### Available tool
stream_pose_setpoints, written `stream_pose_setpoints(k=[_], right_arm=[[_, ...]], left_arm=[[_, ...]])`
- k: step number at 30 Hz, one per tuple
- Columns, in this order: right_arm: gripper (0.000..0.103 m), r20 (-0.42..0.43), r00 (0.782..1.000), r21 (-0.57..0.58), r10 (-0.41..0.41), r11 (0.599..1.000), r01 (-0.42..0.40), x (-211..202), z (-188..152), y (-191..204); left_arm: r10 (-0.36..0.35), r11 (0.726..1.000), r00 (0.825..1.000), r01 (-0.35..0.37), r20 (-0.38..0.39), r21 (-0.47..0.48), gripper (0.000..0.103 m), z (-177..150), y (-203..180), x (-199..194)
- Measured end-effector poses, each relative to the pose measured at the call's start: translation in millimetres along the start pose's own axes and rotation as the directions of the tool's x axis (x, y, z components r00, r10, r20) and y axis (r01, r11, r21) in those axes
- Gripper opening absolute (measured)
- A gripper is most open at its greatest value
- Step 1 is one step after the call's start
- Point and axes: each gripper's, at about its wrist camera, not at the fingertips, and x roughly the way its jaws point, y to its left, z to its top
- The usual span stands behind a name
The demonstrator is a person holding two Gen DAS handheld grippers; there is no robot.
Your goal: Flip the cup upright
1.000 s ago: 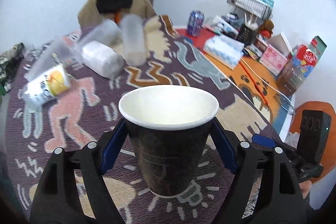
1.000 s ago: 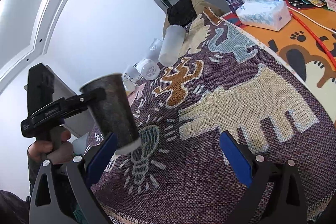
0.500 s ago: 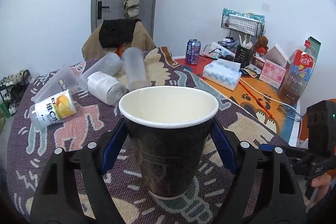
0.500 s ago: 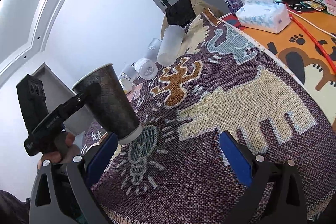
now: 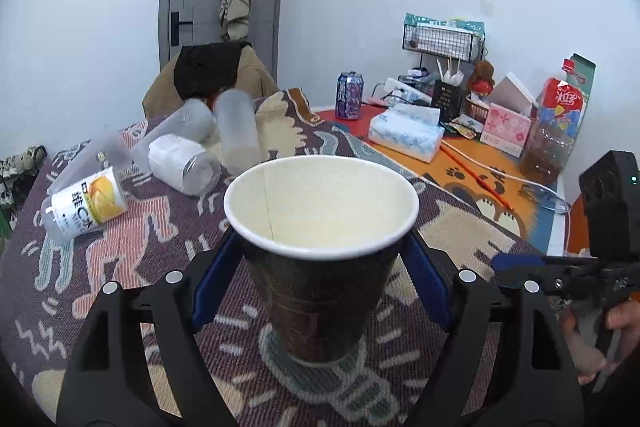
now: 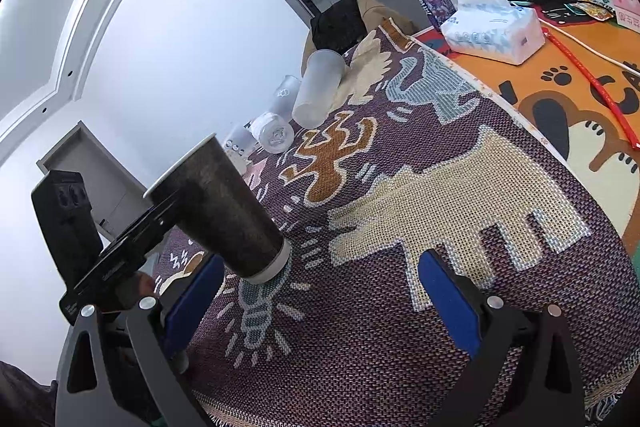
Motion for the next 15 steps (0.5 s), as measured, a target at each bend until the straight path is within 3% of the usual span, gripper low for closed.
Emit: stream_pose_setpoints(k=[5, 7, 15], right_arm=[[0.095, -0.008, 1.0, 0.002, 0.009, 1.0, -0.009, 5.8, 0.1, 2.9], [0.095, -0.008, 1.0, -0.007, 0.01, 1.0, -0.01, 6.7, 0.2, 6.1], [0.095, 0.006, 1.0, -0.052, 0.001, 0.999, 0.0, 3.7, 1.7, 21.2]], left_arm=[[0.007, 1.0, 1.0, -0.007, -0.029, -0.003, 0.08, -5.3, -1.6, -9.3], [0.021, 1.0, 0.999, -0.021, -0.03, 0.004, 0.099, -6.7, -2.3, -12.3], [0.031, 0.999, 0.998, -0.032, -0.045, -0.018, 0.098, -17.4, 5.9, -25.8]])
